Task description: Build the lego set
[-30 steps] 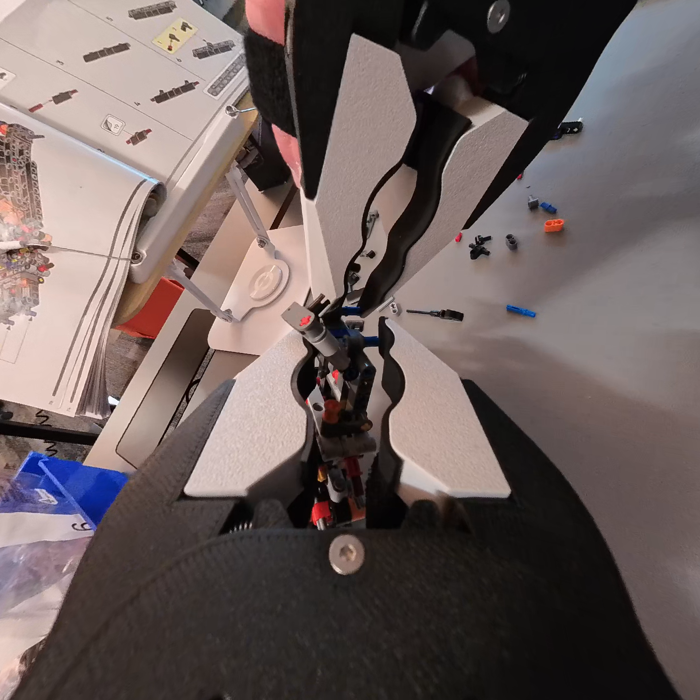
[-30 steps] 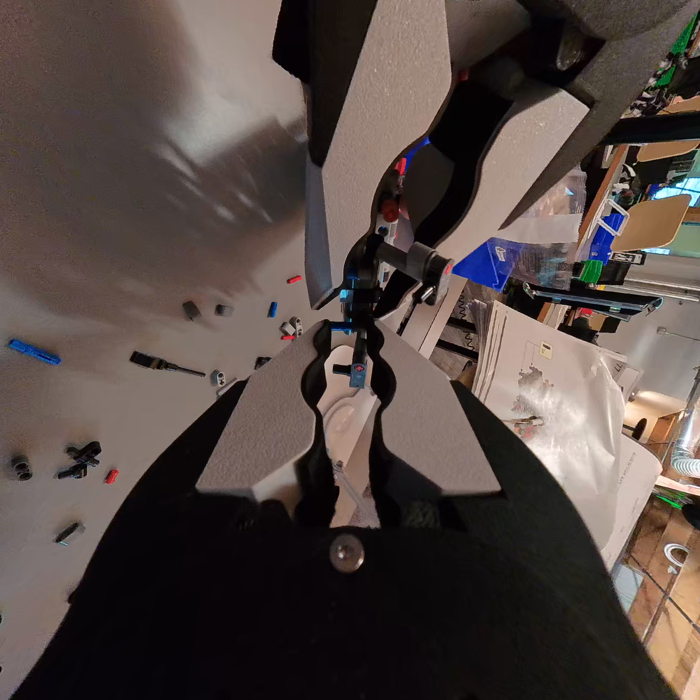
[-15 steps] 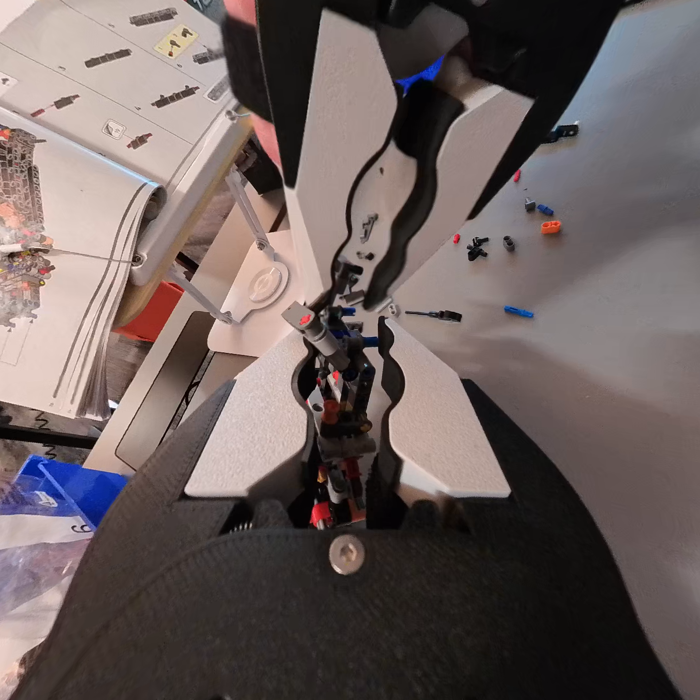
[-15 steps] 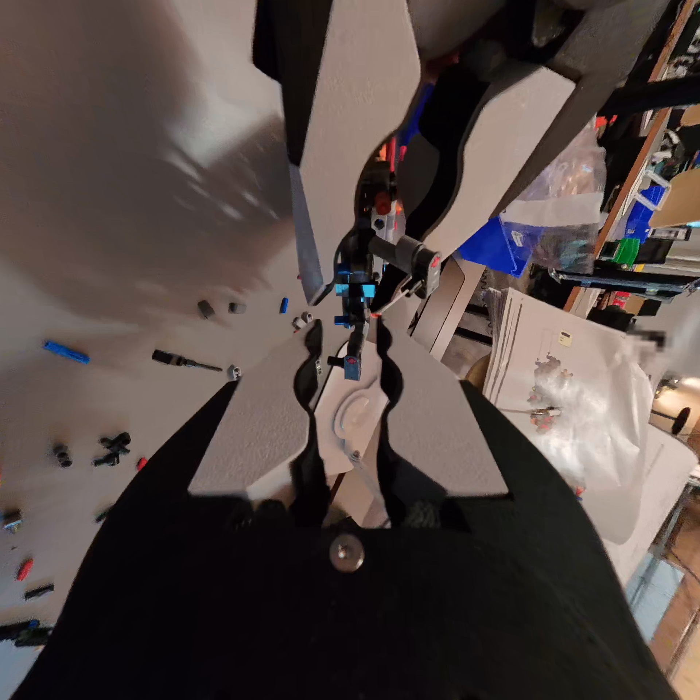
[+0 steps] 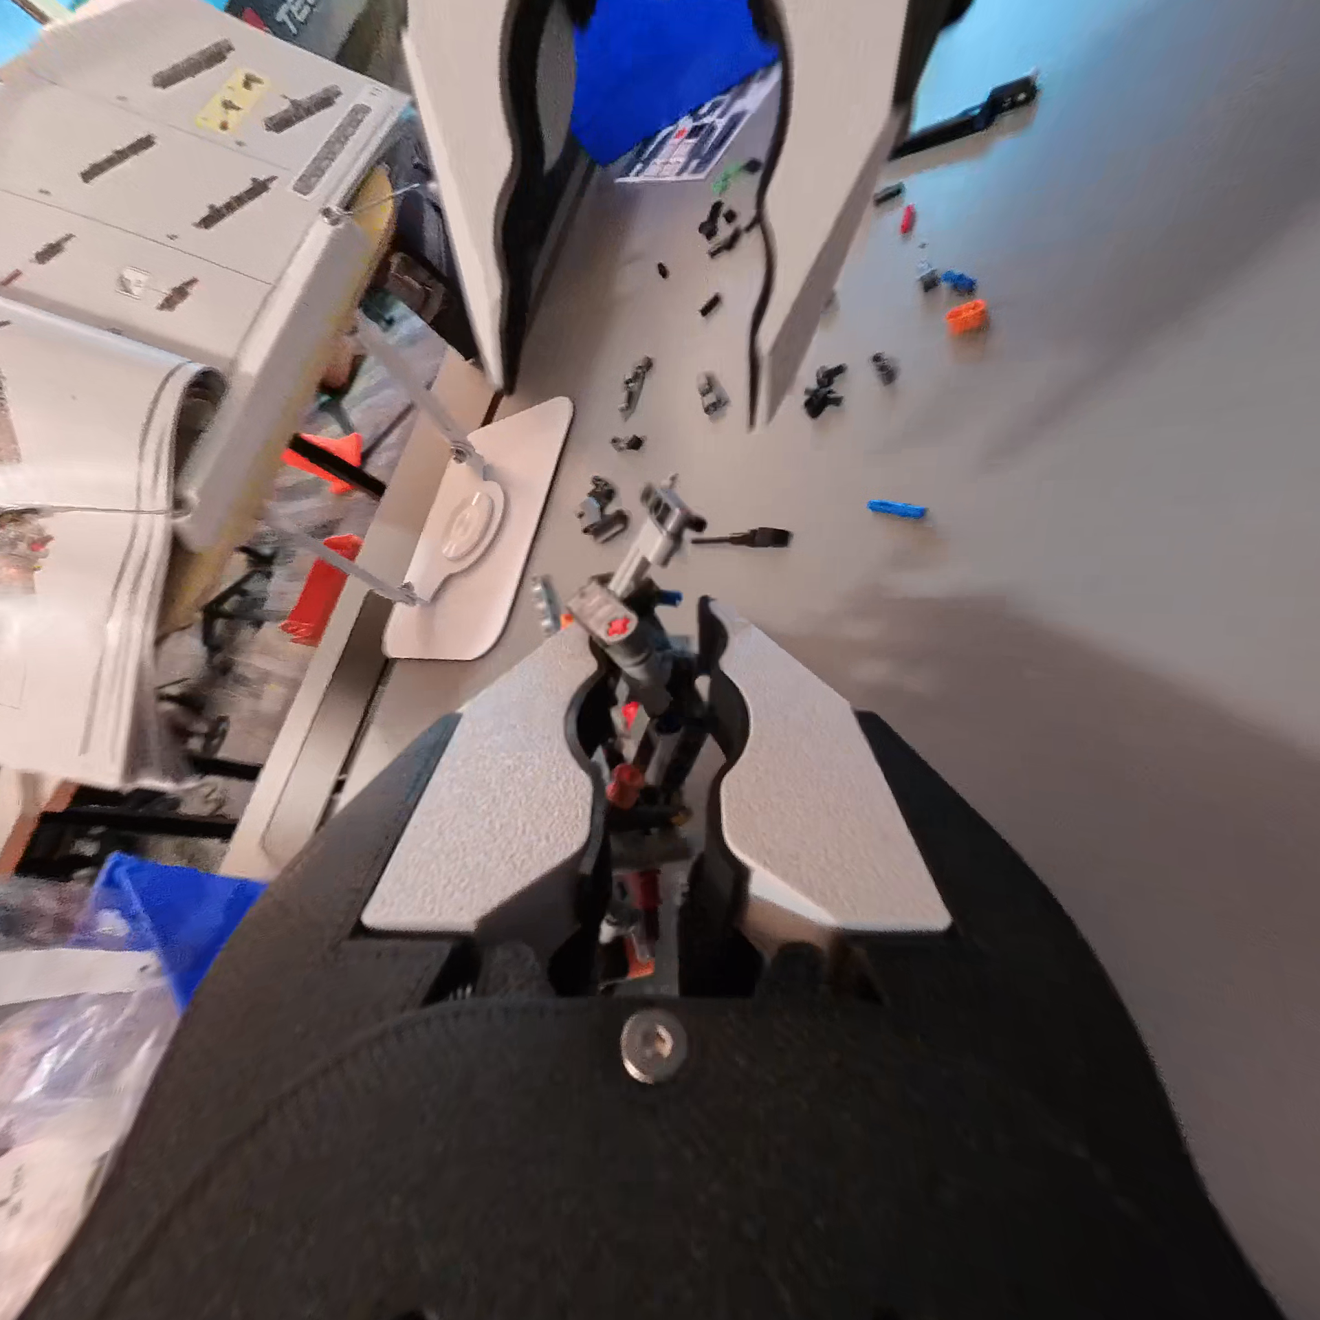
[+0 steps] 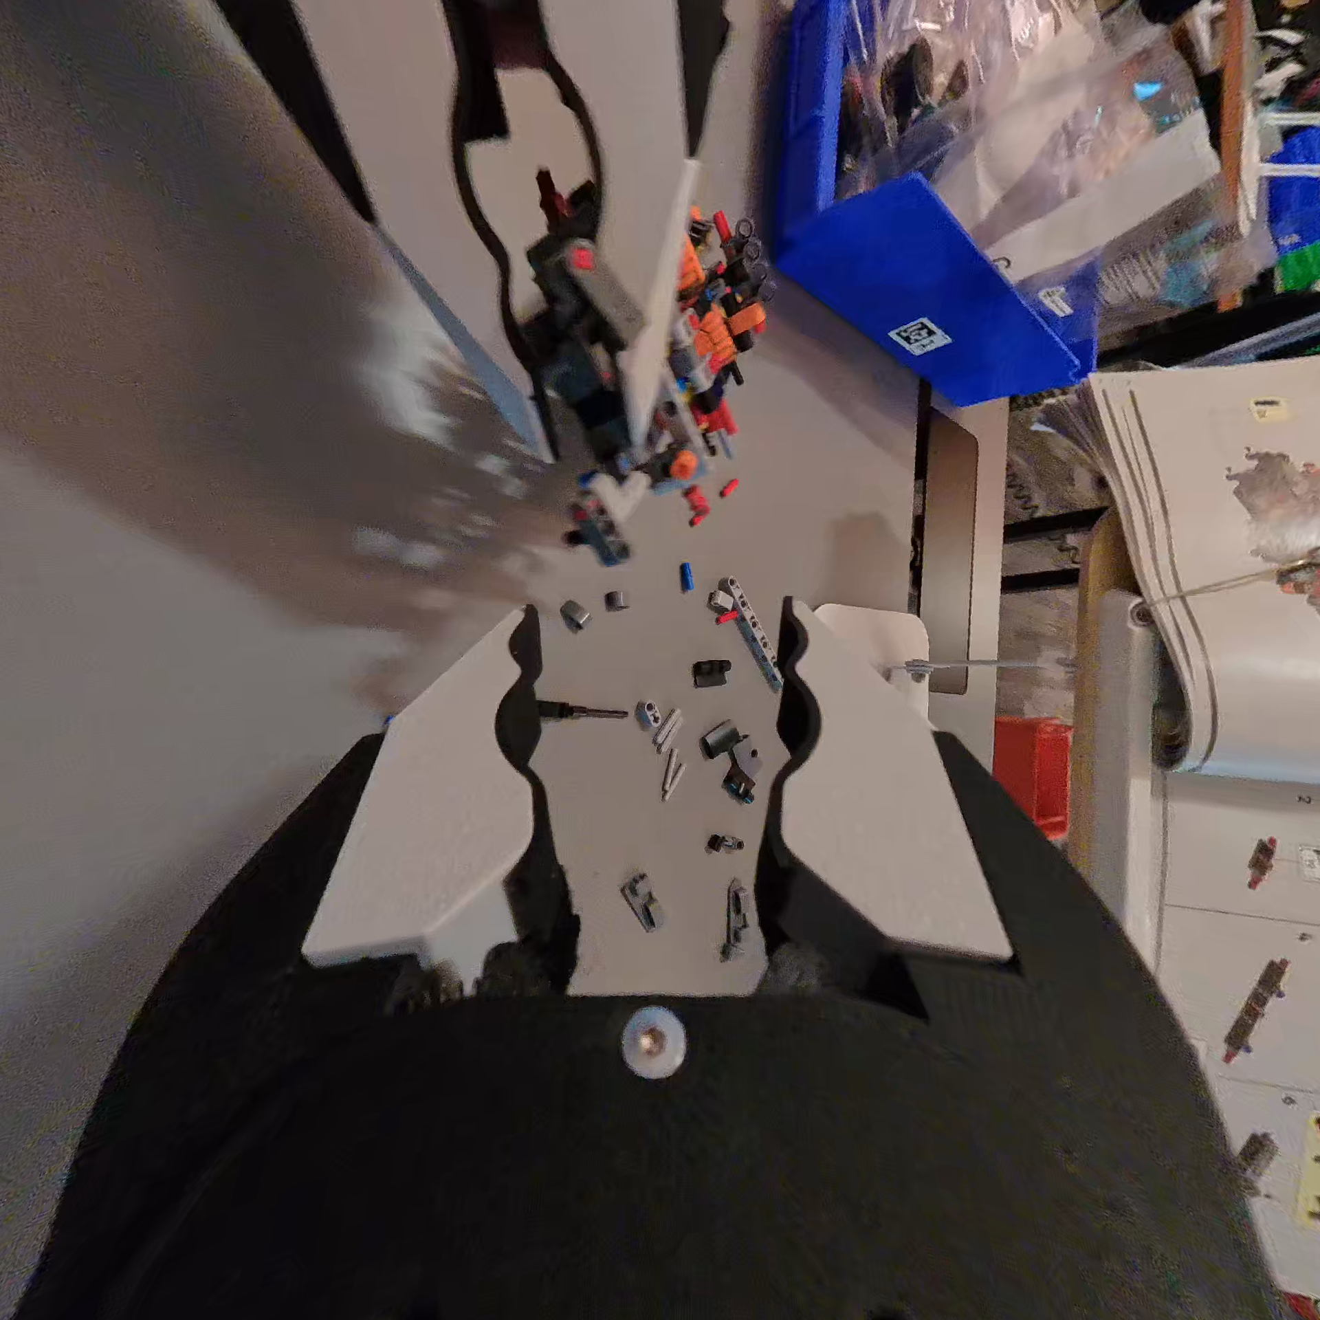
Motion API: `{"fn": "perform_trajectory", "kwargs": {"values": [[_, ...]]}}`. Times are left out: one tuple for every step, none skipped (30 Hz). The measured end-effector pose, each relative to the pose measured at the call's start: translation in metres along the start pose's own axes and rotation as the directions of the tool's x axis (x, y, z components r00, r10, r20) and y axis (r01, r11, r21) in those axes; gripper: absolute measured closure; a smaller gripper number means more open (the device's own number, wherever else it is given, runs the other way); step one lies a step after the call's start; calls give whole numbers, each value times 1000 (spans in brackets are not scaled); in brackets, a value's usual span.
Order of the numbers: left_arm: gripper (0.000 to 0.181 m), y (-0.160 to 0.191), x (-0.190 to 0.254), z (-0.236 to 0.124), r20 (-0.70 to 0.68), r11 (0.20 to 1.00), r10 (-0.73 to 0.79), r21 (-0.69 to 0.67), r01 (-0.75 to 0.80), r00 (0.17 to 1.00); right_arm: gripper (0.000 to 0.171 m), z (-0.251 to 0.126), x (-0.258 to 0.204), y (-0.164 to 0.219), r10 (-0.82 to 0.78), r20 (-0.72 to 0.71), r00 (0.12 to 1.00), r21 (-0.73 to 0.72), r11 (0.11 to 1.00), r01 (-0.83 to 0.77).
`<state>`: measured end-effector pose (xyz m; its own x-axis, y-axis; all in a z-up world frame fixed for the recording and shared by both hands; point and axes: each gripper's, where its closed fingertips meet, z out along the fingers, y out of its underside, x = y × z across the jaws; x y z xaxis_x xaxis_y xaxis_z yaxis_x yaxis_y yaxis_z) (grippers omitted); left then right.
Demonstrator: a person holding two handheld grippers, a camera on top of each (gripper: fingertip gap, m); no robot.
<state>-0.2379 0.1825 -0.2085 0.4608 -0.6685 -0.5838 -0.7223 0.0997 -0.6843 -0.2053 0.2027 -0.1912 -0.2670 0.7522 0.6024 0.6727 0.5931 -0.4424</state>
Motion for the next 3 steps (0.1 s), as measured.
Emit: {"fn": "perform_trajectory", "kwargs": {"values": [[171,1,6,0,-15,1000,-2,2,2,1000,105,7,-3,2,1,-6,1000,1,1000,-1],[170,1,10,1,-20,1000,-7,7,7,1000,107,13,-8,4,12,13,1000,1,1000,-12],[170,1,13,1,-14,1000,-6,7,6,1000,108,20,-12,5,41,40,998,4,999,-41]]}}
